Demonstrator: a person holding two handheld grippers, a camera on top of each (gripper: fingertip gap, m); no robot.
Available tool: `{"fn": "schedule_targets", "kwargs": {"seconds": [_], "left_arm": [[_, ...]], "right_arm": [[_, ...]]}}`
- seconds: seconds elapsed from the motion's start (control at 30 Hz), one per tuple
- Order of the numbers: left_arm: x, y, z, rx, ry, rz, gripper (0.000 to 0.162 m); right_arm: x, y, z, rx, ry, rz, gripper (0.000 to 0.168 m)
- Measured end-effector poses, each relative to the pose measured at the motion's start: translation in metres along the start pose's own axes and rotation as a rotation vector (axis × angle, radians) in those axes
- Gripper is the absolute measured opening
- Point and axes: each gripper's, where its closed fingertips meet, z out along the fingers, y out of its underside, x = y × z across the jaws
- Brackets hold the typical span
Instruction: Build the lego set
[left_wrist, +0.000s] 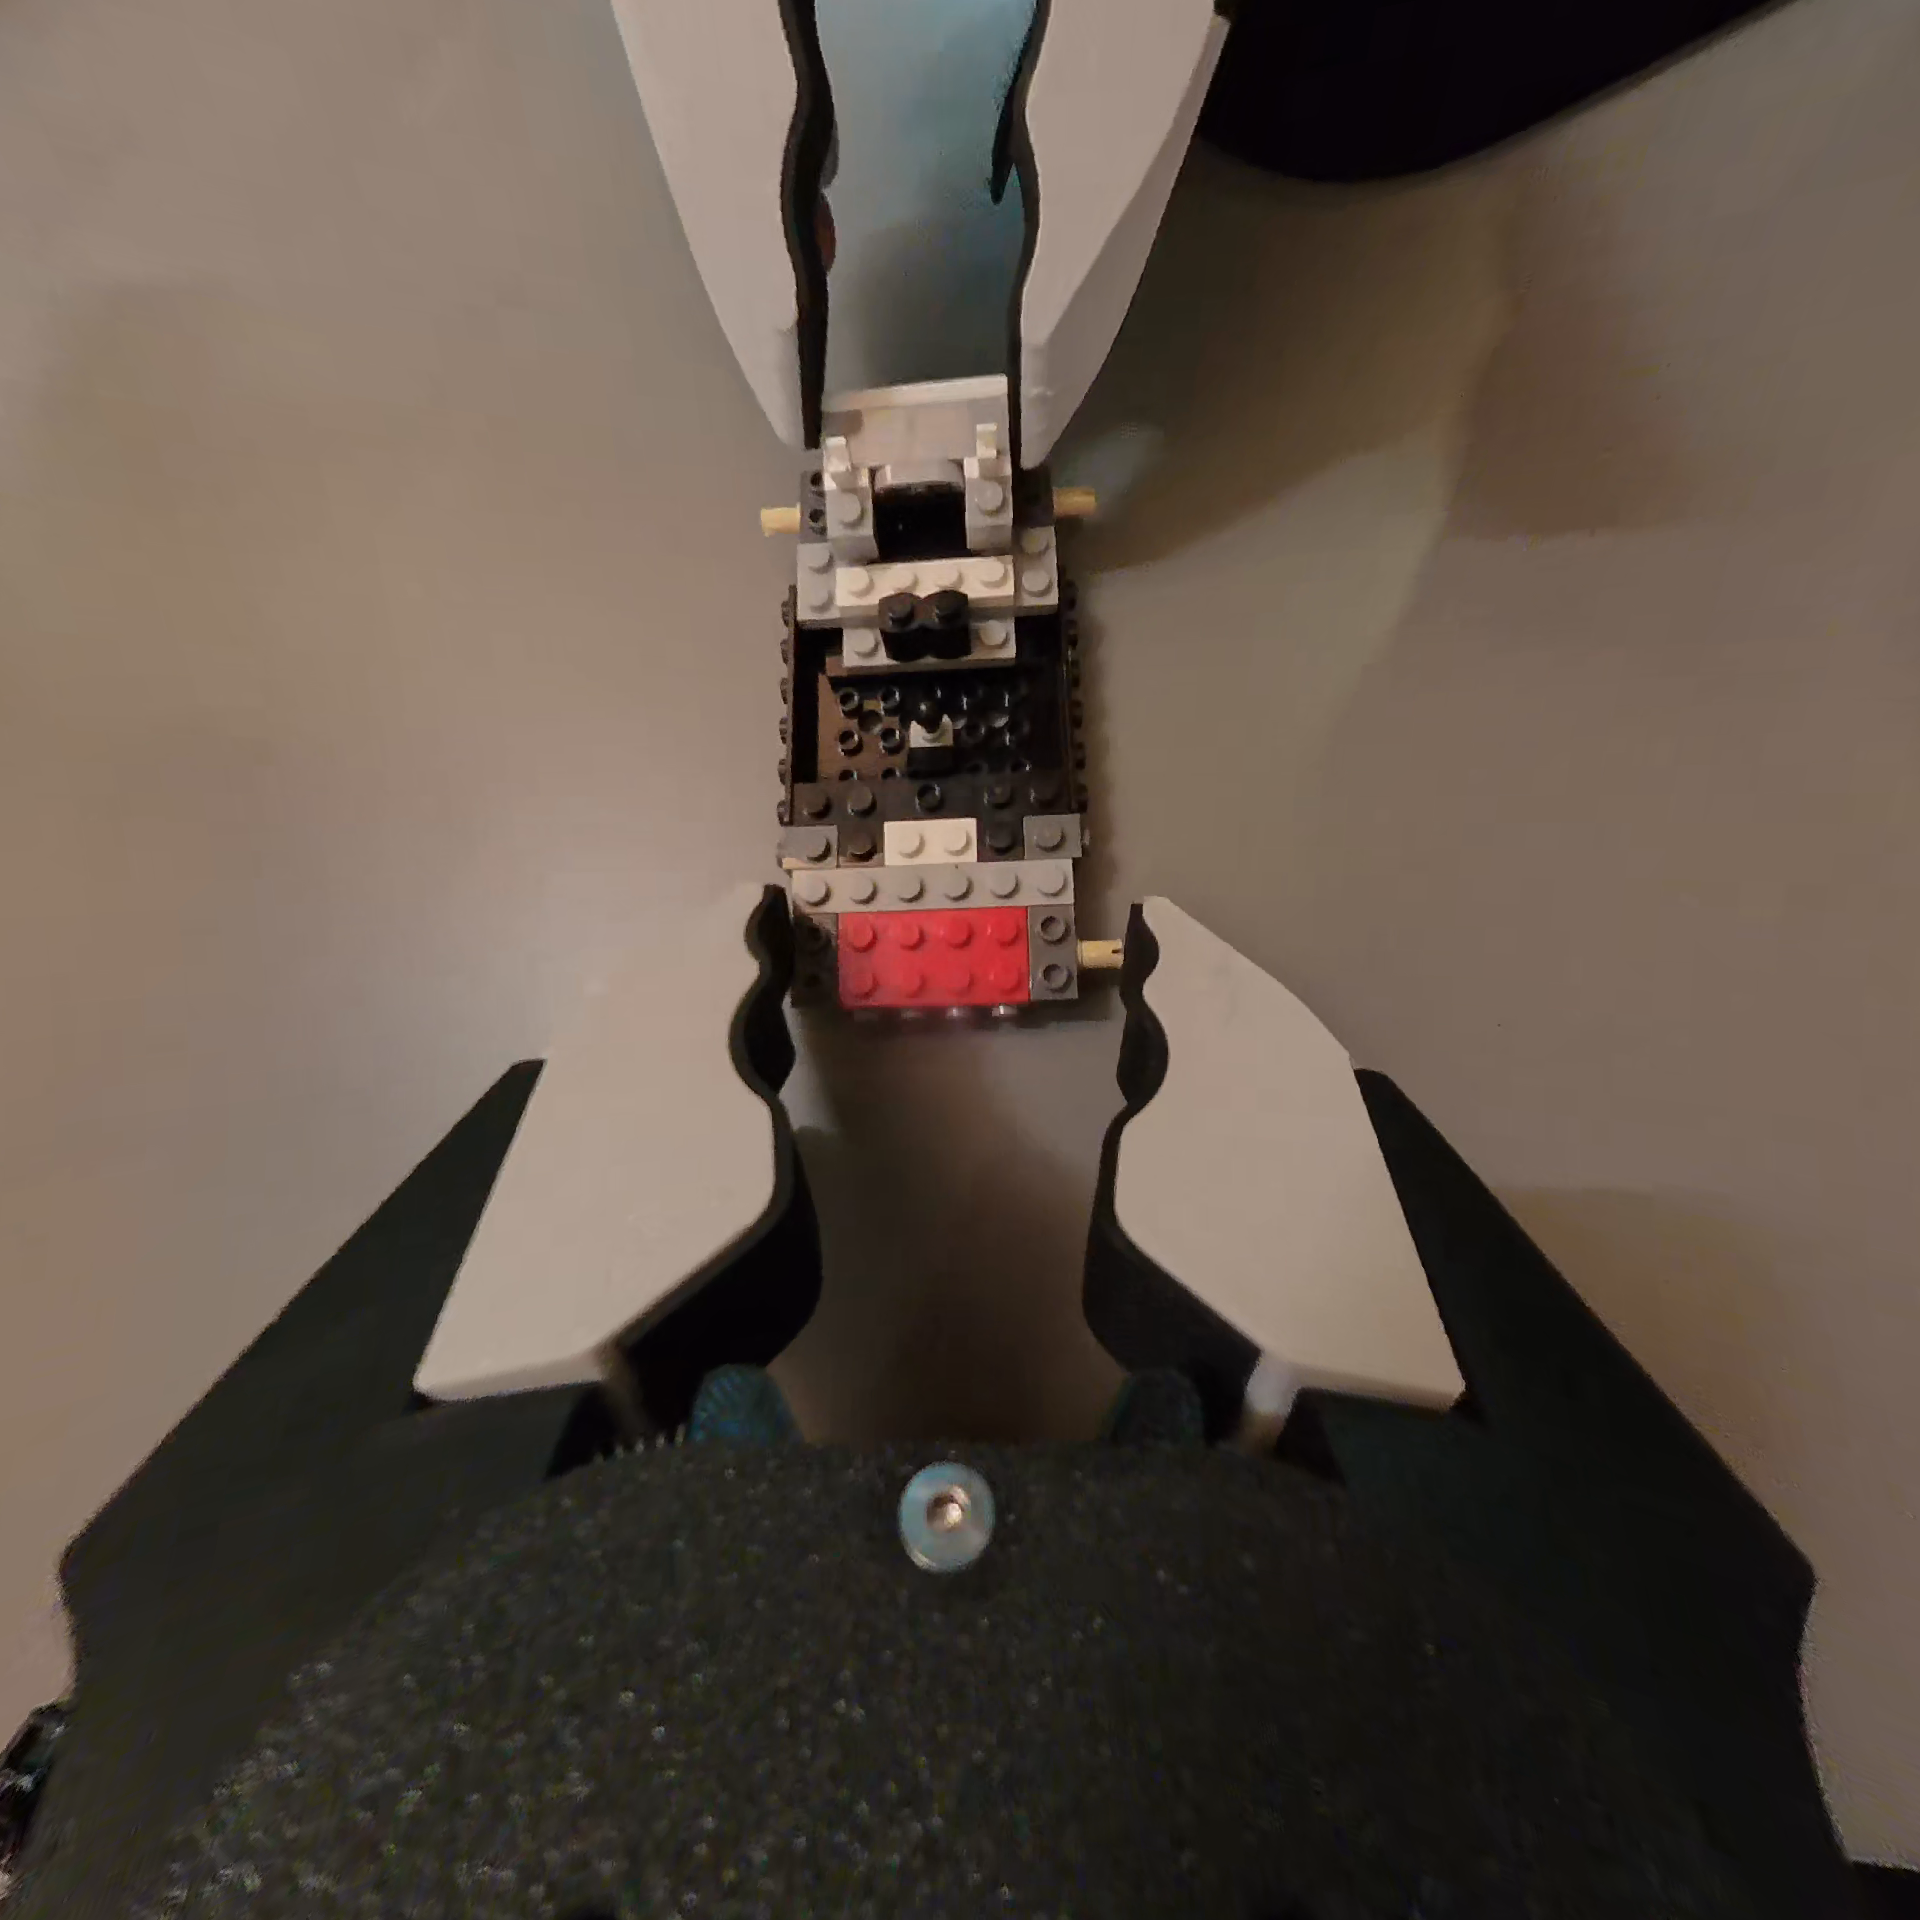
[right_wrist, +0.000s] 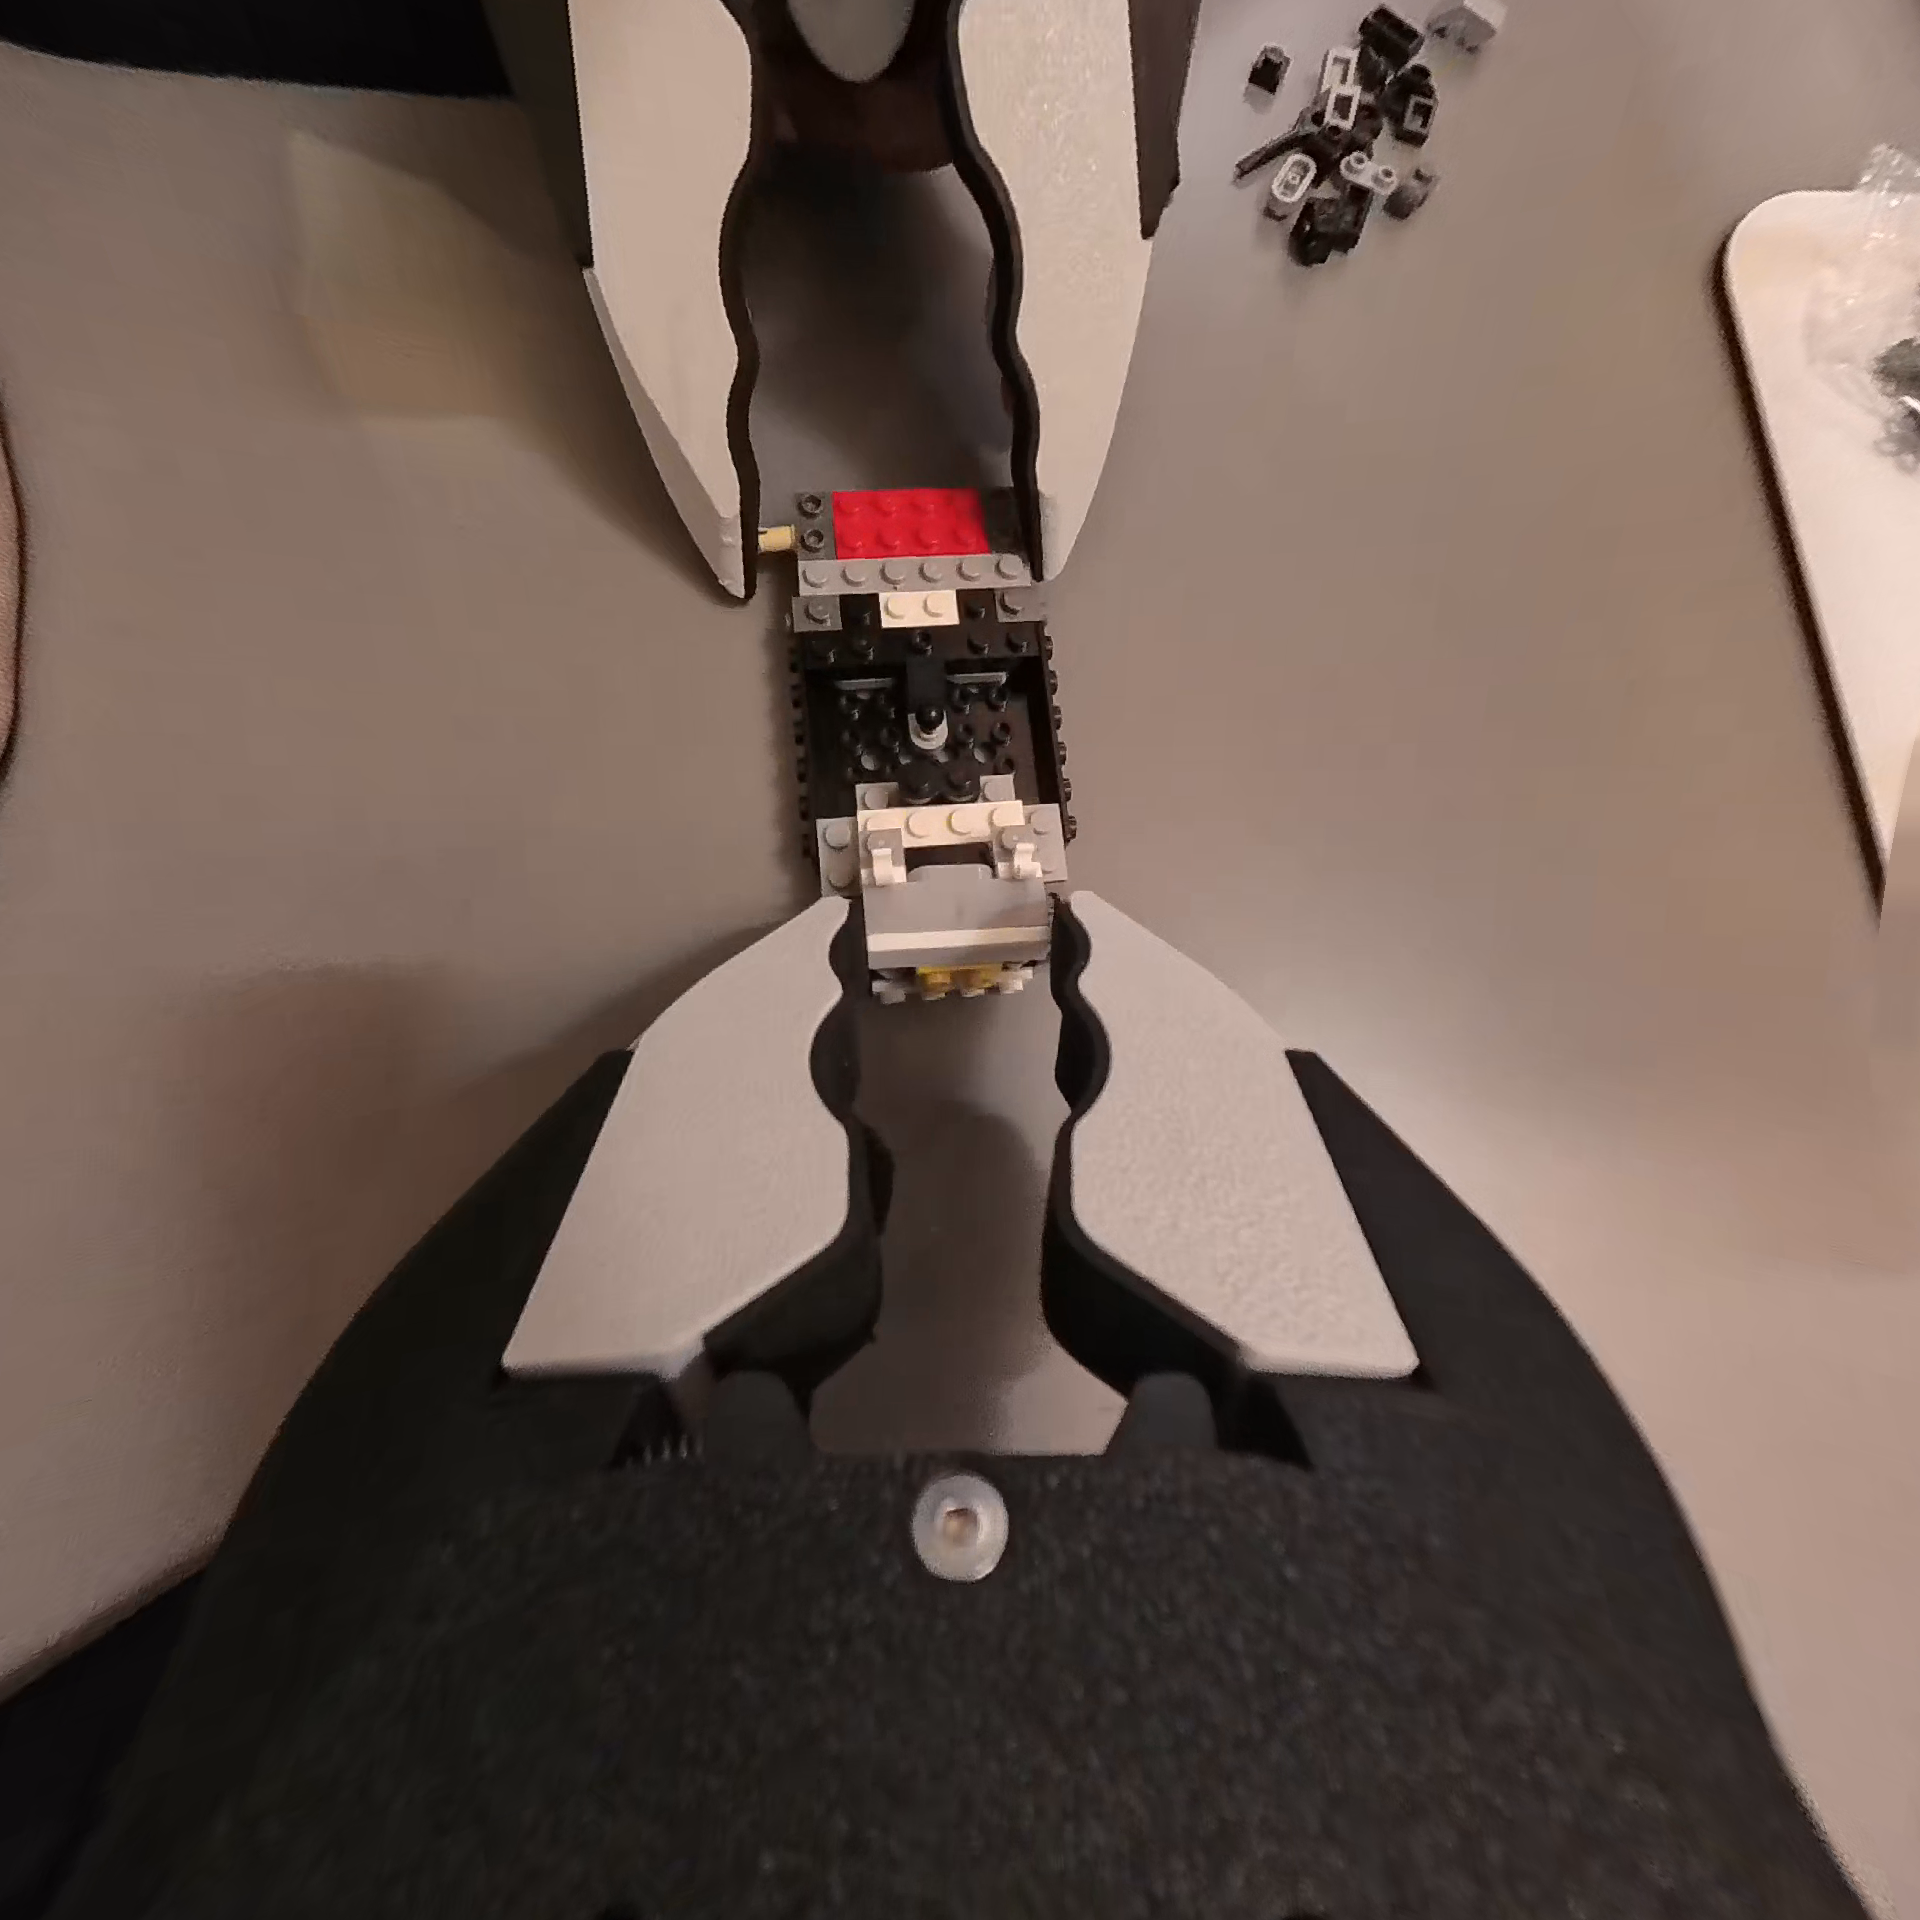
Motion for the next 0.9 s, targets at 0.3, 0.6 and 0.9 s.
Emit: {"fn": "schedule_targets", "kwargs": {"seconds": [0.3, 0.6, 0.9], "left_arm": [[0.0, 0.0, 0.0, 0.007, 0.001, 0.002, 0.06], [0.0, 0.0, -0.001, 0.012, 0.0, -0.001, 0.06], [-0.001, 0.0, -0.001, 0.014, -0.004, 0.0, 0.06]], "right_arm": [[-0.001, 0.005, 0.005, -0.111, -0.039, -0.052, 0.035], [0.001, 0.002, -0.006, -0.112, -0.059, -0.057, 0.038], [0.001, -0.002, 0.003, -0.035, -0.054, -0.052, 0.034]]}}
